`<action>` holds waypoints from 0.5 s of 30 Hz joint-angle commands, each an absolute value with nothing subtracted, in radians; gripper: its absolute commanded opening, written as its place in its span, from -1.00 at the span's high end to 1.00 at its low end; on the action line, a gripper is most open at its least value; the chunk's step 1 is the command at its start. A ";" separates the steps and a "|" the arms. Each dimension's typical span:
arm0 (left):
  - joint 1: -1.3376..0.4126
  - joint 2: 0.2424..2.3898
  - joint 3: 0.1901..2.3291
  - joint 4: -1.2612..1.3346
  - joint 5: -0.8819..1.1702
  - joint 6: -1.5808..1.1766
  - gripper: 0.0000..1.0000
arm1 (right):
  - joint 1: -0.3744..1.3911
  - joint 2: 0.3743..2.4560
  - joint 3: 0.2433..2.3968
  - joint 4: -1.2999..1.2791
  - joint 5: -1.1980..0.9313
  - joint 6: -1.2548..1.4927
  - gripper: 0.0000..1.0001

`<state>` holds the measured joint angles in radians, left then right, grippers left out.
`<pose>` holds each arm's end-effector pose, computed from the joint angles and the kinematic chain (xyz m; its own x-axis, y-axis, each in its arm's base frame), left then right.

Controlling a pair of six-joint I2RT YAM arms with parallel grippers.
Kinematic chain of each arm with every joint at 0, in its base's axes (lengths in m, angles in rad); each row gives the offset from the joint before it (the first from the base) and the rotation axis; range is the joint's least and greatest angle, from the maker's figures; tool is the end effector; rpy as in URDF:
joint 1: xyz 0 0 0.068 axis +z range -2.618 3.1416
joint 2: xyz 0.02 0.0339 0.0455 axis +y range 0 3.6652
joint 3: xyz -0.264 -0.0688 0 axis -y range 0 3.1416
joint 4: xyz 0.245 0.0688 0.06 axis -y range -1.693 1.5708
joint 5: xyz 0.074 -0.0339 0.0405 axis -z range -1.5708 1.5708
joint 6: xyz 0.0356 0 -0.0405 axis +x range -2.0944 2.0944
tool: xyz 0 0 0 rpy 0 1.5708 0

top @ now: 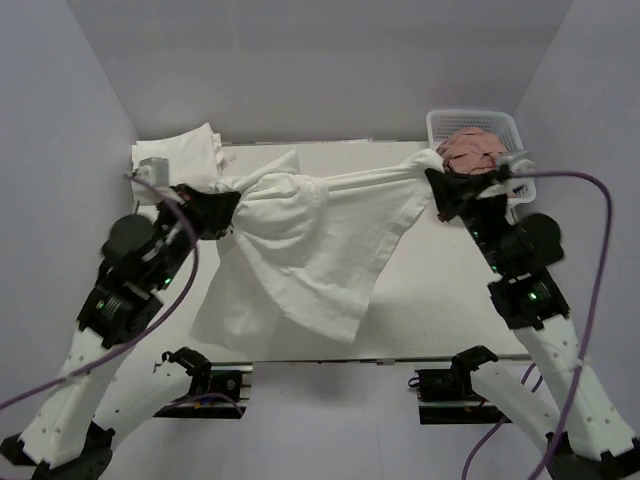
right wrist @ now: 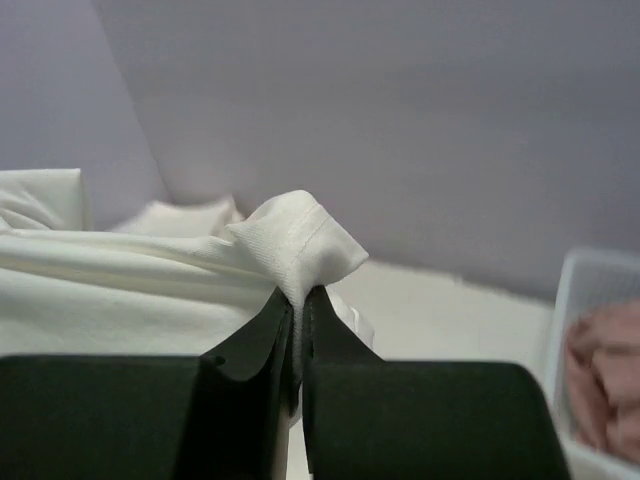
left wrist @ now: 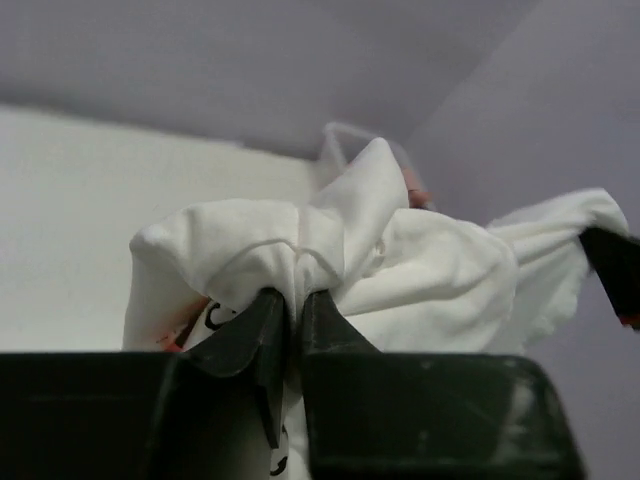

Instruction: Fold and stack the t-shirts

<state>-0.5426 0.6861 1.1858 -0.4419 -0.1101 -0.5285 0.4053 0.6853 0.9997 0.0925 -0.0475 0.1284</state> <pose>0.0973 -0.0541 0.4571 -0.1687 -0.4835 -0.8589 0.3870 0.7689 -0.5089 0.1194 0.0531 0.4568 0.3051 0.2701 -0.9132 -0.4769 0.8734 0.0990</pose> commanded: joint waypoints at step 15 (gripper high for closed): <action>-0.509 1.120 0.979 -0.847 -0.464 -0.850 -1.00 | 0.356 1.295 0.922 -0.141 0.160 0.273 -0.79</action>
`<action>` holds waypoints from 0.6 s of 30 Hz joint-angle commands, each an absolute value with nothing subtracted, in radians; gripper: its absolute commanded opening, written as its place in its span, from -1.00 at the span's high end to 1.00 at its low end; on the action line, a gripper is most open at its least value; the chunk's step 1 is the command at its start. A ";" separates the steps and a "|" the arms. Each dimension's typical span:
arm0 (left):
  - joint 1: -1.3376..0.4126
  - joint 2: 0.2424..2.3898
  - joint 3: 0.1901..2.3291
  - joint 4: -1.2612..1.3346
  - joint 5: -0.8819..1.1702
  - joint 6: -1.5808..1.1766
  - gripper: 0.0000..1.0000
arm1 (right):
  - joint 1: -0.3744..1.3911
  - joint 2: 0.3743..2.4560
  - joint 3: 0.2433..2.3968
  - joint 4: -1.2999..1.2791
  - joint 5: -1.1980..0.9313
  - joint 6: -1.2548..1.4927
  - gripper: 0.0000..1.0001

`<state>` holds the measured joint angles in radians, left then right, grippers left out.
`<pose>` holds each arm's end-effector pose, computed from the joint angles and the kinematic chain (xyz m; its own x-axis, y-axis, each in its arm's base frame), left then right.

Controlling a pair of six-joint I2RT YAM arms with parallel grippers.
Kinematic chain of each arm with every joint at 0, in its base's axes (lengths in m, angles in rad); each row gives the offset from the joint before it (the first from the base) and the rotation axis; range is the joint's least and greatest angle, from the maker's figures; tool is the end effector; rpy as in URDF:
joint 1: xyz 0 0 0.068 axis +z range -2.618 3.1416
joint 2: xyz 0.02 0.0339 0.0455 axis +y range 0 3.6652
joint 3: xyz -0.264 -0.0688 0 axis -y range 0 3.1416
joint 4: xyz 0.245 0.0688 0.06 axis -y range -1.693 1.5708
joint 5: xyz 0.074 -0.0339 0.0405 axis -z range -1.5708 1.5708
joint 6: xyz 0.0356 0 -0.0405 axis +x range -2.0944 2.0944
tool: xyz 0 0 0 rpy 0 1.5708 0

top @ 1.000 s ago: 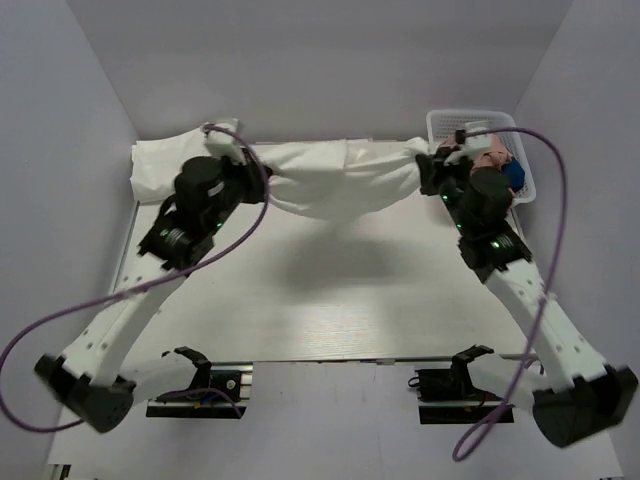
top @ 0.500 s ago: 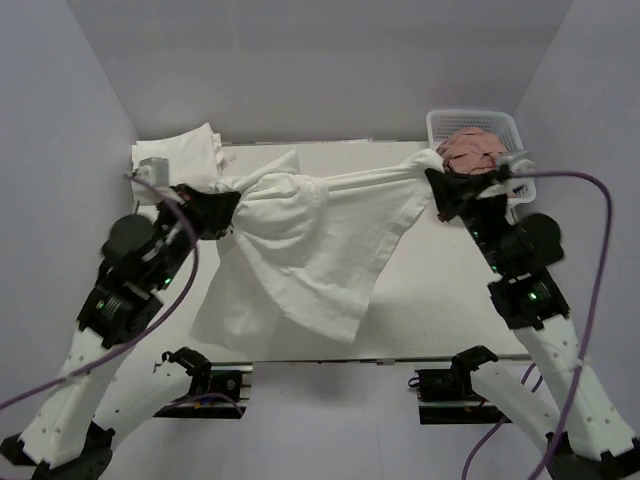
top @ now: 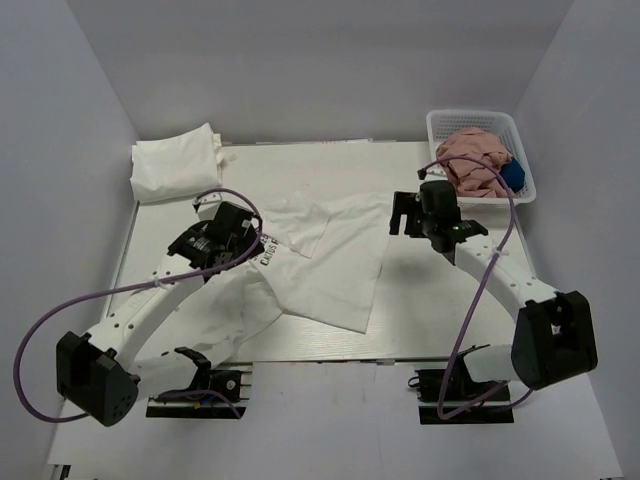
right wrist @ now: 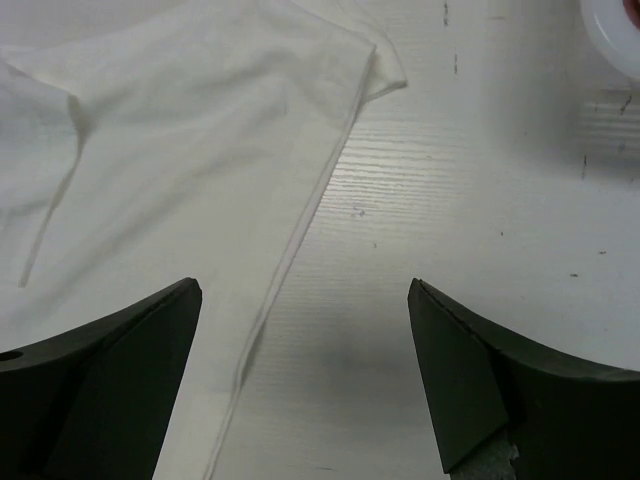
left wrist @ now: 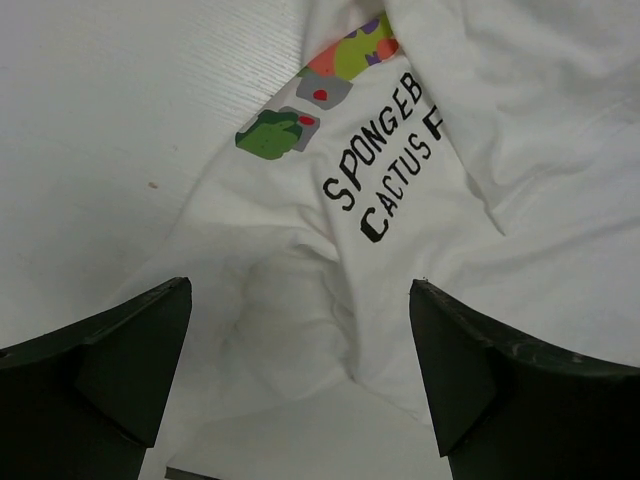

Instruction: Fold and stack the t-shirts

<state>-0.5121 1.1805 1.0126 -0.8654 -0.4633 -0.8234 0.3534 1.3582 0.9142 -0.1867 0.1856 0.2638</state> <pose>0.2042 -0.0965 0.2849 -0.6842 -0.3681 -0.6296 -0.3868 0.9150 -0.1146 0.2831 0.0974 0.2562 -0.5864 0.0569 -0.8080 -0.0491 0.9932 0.1055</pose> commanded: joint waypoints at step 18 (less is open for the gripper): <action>-0.509 1.340 0.724 -0.670 -0.374 -0.902 -1.00 | 0.498 1.544 0.845 -0.045 -0.218 0.317 -0.79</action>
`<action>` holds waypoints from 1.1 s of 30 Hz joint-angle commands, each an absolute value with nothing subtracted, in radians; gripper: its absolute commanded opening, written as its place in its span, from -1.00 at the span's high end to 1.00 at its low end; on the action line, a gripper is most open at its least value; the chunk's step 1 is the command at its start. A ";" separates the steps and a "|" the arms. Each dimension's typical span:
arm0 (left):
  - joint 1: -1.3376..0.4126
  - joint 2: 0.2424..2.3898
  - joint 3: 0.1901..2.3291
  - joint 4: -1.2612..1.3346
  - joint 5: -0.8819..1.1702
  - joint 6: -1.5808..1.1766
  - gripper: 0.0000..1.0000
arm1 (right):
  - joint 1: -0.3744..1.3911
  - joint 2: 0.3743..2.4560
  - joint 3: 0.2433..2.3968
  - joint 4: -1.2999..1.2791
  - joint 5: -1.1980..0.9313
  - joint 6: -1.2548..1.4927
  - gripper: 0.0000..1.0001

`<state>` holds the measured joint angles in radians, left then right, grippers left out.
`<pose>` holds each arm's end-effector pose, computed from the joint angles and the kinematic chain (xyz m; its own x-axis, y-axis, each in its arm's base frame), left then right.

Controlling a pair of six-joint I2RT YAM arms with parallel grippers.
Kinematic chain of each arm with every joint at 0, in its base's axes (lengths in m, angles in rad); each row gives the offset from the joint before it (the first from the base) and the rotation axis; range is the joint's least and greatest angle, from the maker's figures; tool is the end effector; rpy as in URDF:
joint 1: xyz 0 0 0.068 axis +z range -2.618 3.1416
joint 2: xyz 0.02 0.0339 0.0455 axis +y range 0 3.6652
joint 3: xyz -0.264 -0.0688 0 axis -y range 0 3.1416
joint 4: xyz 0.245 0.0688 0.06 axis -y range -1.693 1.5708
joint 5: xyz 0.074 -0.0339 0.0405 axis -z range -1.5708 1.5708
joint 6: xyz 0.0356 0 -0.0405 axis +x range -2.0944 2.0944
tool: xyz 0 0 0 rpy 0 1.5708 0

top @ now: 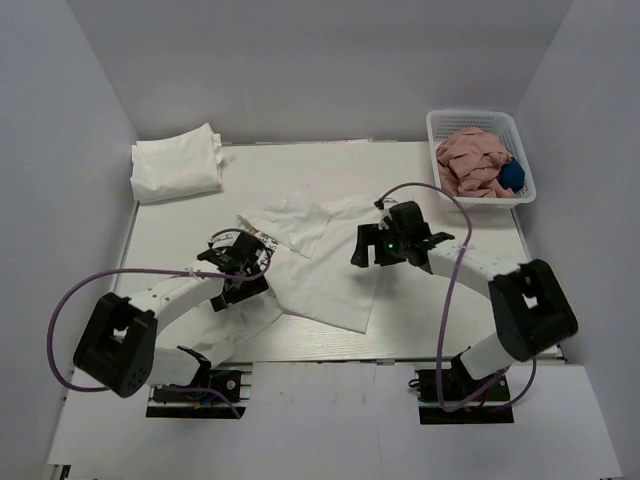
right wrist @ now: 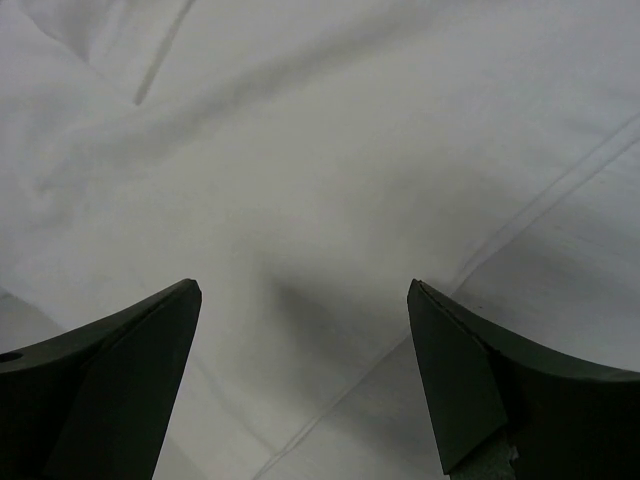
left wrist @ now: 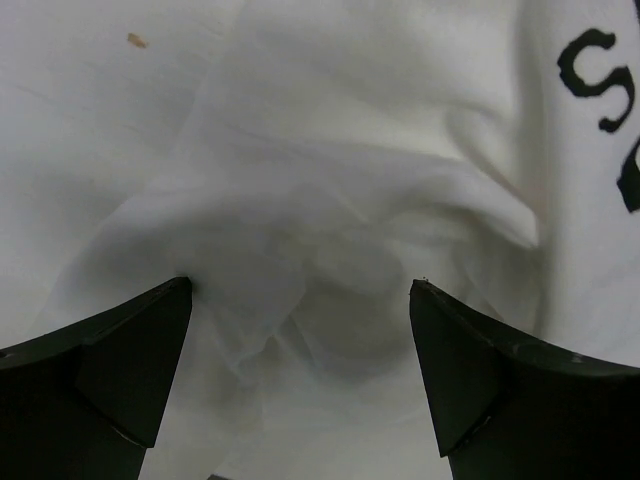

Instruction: Fold and stack the t-shirts

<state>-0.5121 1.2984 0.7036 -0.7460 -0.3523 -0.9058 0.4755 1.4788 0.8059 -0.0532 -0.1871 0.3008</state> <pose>0.1891 -0.0922 0.1756 -0.8317 -0.3798 -0.4051 -0.4264 0.9041 0.0279 0.2692 0.1461 0.1982 -0.7337 -0.0504 -0.6776 -0.3728 0.8636 0.3395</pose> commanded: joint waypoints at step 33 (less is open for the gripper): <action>-0.601 1.506 1.086 -0.474 0.065 -0.492 -1.00 | 0.342 1.362 0.937 -0.158 0.296 0.485 -0.79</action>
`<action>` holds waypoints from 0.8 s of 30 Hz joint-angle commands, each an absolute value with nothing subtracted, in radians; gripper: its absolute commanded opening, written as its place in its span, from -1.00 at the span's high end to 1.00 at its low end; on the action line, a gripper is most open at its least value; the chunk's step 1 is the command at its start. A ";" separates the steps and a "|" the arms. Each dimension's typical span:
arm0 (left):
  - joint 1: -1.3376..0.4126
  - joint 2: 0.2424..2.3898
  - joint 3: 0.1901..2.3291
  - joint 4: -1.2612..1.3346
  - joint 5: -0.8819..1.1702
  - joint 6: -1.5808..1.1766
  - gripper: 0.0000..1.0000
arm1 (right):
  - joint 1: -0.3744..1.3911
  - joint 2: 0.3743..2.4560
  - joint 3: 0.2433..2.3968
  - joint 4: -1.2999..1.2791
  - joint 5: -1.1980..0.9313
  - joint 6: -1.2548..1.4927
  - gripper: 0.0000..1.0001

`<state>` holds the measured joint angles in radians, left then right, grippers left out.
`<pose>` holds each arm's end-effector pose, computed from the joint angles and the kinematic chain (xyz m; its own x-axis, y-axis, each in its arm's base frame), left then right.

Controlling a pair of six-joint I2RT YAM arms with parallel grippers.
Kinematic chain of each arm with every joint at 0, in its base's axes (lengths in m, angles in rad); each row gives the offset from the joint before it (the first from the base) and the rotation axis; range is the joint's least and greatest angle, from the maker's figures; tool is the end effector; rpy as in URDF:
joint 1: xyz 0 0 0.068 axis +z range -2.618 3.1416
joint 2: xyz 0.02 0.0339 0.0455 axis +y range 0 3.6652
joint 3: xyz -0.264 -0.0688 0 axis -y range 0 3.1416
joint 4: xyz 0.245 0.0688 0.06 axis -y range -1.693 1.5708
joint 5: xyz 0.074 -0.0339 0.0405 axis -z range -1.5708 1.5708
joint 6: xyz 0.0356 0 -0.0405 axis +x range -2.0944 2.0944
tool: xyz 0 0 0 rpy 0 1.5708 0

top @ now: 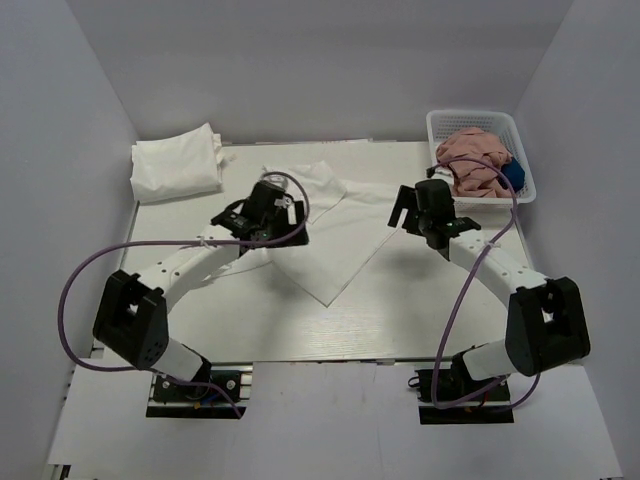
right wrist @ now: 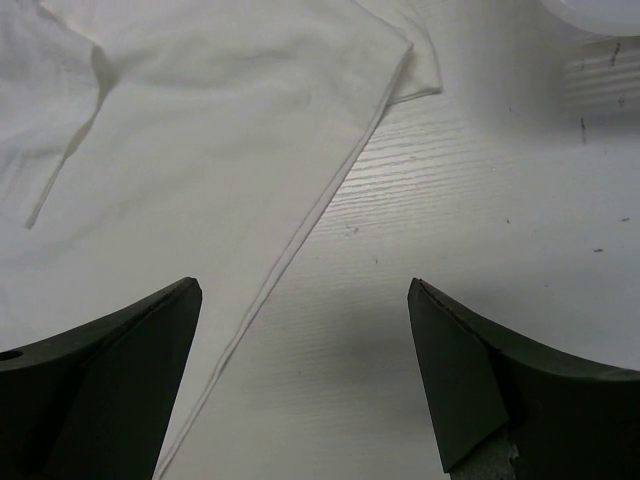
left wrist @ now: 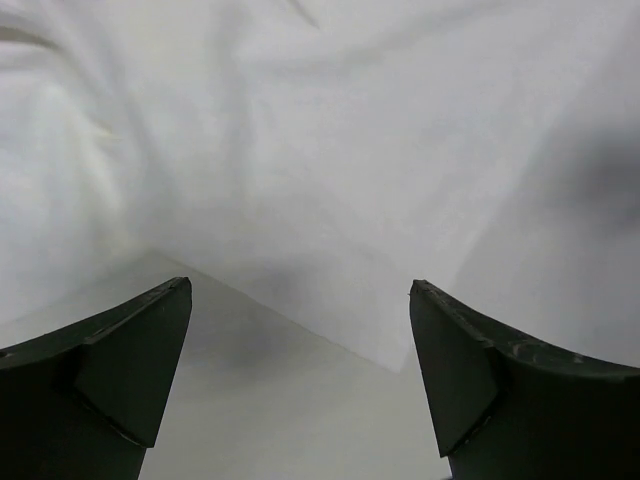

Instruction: Fold and stack the t-shirts

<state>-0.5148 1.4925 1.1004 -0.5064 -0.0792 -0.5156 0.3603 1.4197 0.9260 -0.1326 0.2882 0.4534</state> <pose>0.2772 -0.1536 0.2529 -0.8133 -0.1046 -0.5723 0.0539 0.9659 -0.2532 0.2956 0.1005 0.2478 -0.5468 0.2428 -0.8013 0.1301 0.9700 0.2051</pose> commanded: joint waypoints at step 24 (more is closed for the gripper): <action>-0.891 1.875 1.143 -0.592 -0.048 -0.472 0.80 | 0.272 1.213 0.764 -0.167 0.262 0.502 -0.79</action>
